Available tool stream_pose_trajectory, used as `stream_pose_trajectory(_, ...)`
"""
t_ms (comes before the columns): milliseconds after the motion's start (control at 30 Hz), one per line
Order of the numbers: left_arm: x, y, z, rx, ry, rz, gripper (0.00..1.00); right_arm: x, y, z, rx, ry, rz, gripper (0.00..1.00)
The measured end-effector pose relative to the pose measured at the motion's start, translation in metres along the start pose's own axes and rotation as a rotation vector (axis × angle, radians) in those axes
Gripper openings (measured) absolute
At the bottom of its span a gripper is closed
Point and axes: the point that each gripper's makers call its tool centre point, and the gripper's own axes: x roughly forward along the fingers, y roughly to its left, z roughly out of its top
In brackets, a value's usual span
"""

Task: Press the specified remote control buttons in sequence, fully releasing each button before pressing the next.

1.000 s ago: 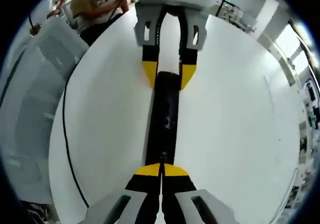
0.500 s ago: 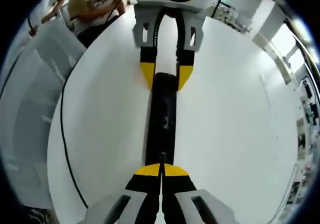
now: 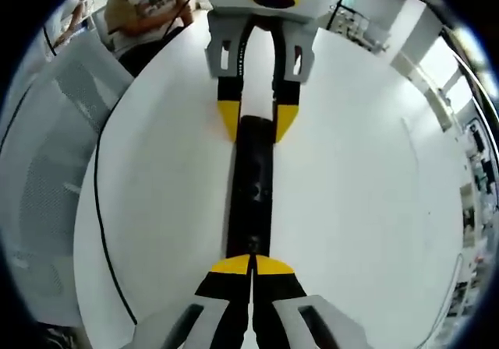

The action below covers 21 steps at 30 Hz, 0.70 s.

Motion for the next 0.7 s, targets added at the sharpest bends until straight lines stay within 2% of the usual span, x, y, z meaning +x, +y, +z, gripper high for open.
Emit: stream_pose_trajectory(700,0.000,-0.001,0.000,0.003,0.006,-0.002,0.23,-0.026,-0.008,0.013,-0.031,-0.018,-0.041,0.00)
